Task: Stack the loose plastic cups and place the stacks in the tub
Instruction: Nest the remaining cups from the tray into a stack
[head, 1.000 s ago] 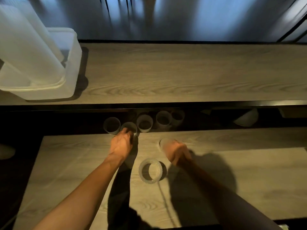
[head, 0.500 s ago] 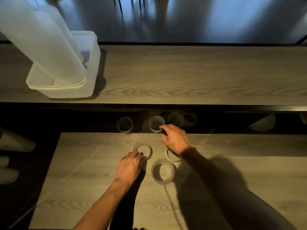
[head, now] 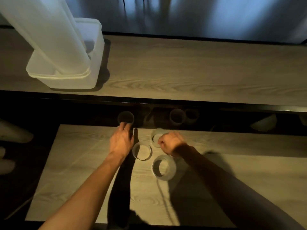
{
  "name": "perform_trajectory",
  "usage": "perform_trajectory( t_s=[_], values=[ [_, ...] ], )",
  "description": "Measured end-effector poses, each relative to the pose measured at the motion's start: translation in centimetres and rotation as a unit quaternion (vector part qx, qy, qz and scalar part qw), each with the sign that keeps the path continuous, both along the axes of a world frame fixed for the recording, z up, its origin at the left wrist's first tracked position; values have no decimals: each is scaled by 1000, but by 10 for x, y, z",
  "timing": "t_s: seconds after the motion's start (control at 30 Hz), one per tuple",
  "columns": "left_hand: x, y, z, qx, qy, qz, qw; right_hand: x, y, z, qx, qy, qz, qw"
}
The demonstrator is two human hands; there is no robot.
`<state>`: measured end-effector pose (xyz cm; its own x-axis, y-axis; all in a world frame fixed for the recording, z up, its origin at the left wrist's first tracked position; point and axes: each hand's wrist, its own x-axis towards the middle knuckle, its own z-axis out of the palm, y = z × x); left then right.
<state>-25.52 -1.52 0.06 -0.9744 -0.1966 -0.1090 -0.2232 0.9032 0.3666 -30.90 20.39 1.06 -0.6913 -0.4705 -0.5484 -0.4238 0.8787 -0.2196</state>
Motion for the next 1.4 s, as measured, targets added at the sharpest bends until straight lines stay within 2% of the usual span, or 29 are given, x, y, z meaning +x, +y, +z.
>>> perform_trajectory(
  t_s=[0.1, 0.17, 0.23, 0.3, 0.4, 0.47, 0.53, 0.7, 0.83, 0.93, 1.0, 1.07, 1.13, 1.23, 1.27, 1.4],
  values=[
    [-22, -8, -5, -43, -33, 12, 998, 5, 9, 1, -25, -66, 8, 997],
    [-32, -11, -8, -56, -59, 11, 997, 6, 19, 0, -109, -25, -58, 992],
    [-34, -12, -10, -68, -68, 9, 995, -2, 30, 1, -162, 69, -133, 975],
    [-32, -9, -9, -80, -69, 1, 994, -16, 40, 7, -118, 115, -202, 965],
    [-19, -2, -6, -91, -100, -13, 991, -40, 48, 1, 7, 92, -273, 958],
    [-9, 2, -5, -120, -115, -48, 985, -49, 52, -14, 13, 66, -312, 948],
    [3, 5, -4, -134, -121, -82, 980, -50, 55, -20, 21, 55, -299, 952],
    [21, 4, -4, -112, -152, -93, 978, -43, 57, -17, 9, 98, -153, 983],
    [22, 7, 2, -77, -119, -76, 987, -27, 59, -19, 68, 50, -105, 991],
    [20, 14, 6, -40, -75, -68, 994, -14, 74, -20, 26, -1, -146, 989],
    [19, 22, 8, -21, -58, -74, 995, -8, 84, -13, -32, 22, -172, 984],
    [19, 31, 8, -8, -56, -82, 995, -9, 89, -6, -88, 77, -215, 970],
    [18, 40, 9, 4, -57, -91, 994, -22, 92, 2, -70, 110, -272, 954],
    [21, 47, 7, 24, -63, -99, 993, -42, 91, 5, -21, 82, -369, 926],
    [23, 48, 7, 31, -64, -100, 992, -47, 92, 1, -27, 76, -390, 917],
    [37, 46, 5, 46, -58, -102, 992, -48, 93, -16, -97, 75, -520, 846]
  ],
)
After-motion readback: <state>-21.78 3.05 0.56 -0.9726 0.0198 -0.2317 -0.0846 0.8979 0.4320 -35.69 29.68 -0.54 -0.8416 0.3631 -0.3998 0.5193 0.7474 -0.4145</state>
